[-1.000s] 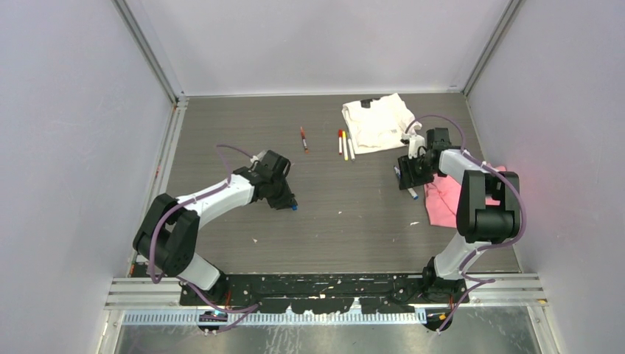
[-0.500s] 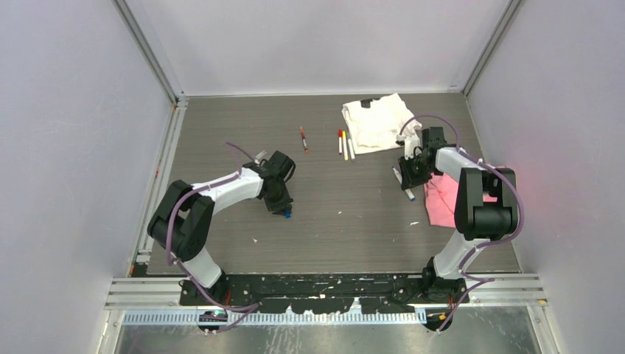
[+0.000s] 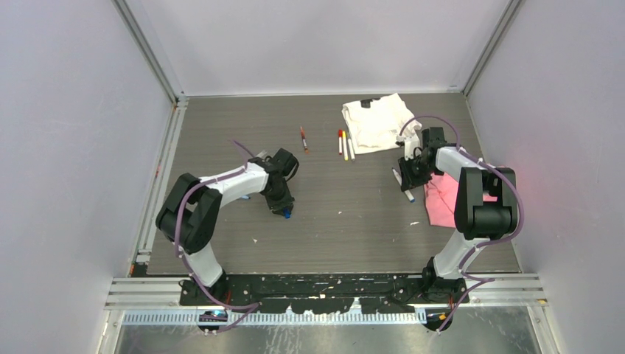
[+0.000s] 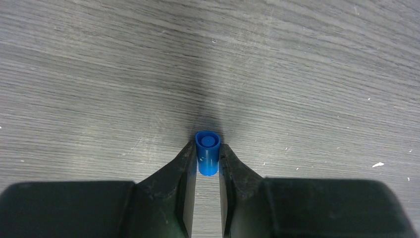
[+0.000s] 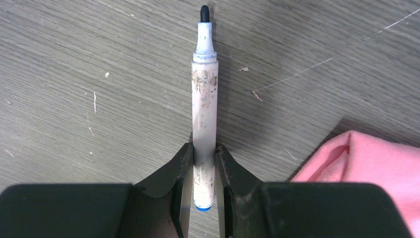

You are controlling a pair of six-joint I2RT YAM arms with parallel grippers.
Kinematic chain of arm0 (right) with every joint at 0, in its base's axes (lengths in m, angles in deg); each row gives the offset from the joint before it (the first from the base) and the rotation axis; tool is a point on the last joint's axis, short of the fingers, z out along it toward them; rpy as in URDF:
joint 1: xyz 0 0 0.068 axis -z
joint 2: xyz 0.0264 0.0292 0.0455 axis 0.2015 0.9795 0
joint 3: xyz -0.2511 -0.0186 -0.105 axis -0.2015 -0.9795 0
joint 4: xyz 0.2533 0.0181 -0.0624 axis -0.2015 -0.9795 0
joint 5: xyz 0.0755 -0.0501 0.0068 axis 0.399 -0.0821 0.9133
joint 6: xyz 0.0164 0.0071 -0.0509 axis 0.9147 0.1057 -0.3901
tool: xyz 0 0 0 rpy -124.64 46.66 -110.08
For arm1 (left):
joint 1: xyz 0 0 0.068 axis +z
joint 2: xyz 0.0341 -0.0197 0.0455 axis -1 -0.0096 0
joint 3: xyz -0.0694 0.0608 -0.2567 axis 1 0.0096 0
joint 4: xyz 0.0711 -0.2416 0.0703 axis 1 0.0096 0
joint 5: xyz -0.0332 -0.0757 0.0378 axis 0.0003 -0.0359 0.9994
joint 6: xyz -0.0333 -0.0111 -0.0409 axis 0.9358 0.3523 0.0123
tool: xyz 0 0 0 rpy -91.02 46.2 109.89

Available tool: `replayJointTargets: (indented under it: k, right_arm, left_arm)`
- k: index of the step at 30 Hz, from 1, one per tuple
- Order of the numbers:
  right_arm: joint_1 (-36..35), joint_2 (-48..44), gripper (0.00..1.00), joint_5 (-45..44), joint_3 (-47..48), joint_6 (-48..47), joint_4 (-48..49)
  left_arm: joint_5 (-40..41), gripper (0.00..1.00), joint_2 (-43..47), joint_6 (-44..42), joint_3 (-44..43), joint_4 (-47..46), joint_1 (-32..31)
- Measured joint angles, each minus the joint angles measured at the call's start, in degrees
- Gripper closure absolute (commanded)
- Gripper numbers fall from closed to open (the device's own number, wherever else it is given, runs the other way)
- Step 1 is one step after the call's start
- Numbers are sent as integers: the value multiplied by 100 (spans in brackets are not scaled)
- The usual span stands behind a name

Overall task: Insert the pens into the pen caps
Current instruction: Pick up the pen from the center of the board.

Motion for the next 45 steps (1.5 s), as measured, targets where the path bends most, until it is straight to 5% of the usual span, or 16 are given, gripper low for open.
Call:
replayJointTargets:
  k: [17,20,23,31,39,45]
  right_arm:
    - [0,-2,76,256,44,0,-181]
    - [0,-2,81,317,48,0,-201]
    - [0,-2,90,393,50,-2,-245]
    - [35,-2,99,664,107,-4,-400]
    - [315,-243,99,1703,-2,28,-343]
    - [380,-1023,99,2968,-433,238,13]
  left_arm:
    - [136,73,-577,-90,-678,717,-63]
    - [149,80,-623,-127,-721,765,-76]
    - [146,98,-649,-153,-748,813,-76]
    - [133,99,-592,-184,-741,811,-79]
    - [28,99,68,-212,-319,581,-79]
    - [-566,99,1401,192,186,-855,-76]
